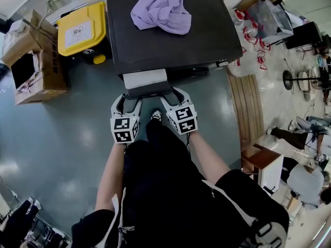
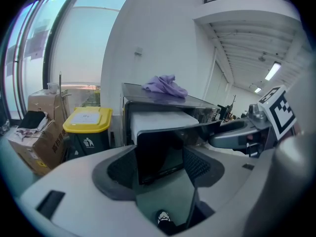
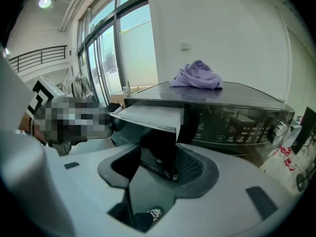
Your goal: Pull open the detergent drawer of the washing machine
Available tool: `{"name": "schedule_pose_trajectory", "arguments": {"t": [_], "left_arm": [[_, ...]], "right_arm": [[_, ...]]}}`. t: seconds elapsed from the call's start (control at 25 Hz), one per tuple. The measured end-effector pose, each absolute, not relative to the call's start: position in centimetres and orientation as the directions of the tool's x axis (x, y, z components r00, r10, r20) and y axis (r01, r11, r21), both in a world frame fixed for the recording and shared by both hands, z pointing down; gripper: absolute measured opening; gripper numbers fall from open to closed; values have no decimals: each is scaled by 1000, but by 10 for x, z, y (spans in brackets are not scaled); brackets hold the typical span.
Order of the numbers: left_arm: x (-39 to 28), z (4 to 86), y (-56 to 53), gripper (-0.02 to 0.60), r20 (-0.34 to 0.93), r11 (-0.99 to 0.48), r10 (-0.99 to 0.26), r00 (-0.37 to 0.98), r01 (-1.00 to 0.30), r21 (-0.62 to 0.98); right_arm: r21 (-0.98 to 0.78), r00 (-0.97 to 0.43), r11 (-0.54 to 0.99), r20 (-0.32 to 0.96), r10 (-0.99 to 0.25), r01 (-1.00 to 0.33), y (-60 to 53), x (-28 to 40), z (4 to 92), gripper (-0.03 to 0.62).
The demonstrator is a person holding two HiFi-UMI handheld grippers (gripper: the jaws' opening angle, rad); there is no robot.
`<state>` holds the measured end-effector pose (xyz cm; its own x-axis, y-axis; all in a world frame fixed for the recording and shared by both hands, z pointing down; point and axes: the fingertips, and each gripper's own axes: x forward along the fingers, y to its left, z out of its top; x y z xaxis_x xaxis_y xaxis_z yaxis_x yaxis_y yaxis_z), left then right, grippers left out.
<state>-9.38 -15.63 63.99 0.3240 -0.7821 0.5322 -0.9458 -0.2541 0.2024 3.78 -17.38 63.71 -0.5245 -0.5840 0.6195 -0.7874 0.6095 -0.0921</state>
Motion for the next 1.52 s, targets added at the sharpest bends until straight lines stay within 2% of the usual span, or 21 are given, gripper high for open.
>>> {"name": "schedule_pose_trajectory", "arguments": {"t": [1.52], "left_arm": [[-82,636,-110,281,543,-241,-779,312,-950,200]], "right_arm": [[-98,-526,604,614,-588,-791,-127,50,636,212]]}}
